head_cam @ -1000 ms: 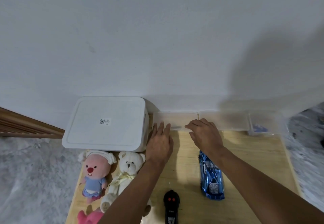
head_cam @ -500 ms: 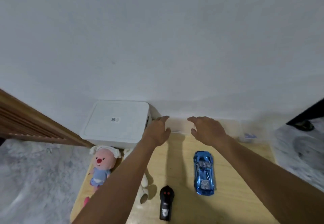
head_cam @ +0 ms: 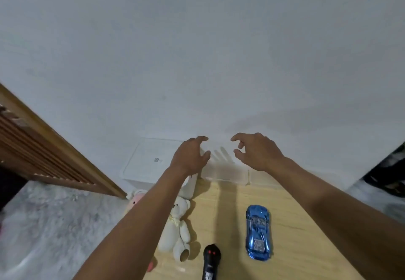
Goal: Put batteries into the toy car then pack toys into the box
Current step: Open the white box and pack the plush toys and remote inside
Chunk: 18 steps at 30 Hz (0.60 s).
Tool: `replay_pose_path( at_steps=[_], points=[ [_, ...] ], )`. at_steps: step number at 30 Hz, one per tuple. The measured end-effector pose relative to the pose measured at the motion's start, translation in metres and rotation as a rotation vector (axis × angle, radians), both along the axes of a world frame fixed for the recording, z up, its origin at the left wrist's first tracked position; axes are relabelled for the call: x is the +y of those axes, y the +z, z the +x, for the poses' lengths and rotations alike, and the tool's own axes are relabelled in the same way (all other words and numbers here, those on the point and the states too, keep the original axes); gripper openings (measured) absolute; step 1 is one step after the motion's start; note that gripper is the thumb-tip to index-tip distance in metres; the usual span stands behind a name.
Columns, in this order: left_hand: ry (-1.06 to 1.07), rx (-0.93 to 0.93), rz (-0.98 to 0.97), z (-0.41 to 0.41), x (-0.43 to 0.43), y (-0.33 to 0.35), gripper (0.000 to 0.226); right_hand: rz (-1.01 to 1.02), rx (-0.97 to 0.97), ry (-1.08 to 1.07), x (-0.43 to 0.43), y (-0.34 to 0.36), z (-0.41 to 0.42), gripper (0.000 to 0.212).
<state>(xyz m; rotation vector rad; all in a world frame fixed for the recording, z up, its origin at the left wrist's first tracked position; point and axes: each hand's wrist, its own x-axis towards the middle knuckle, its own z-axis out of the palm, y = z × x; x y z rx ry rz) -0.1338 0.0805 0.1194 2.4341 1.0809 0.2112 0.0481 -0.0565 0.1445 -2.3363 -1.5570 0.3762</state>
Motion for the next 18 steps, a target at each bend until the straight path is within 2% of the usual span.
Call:
replay_pose_path(
  at_steps=[4, 9, 12, 18],
  points=[
    [0.062, 0.007, 0.034, -0.031, 0.029, 0.014, 0.052, 0.040, 0.096, -0.018, 0.020, 0.008, -0.024, 0.035],
    [0.128, 0.047, 0.003, -0.083, 0.073, 0.009, 0.057, -0.038, 0.229, -0.016, 0.059, 0.004, -0.066, 0.044],
    [0.130, 0.151, -0.052, -0.116, 0.106, -0.005, 0.068, -0.116, 0.289, -0.041, 0.087, -0.009, -0.098, 0.054],
    [0.115, 0.350, -0.153, -0.163, 0.153, -0.036, 0.098, -0.225, 0.292, -0.142, 0.133, -0.048, -0.156, 0.074]
  ],
)
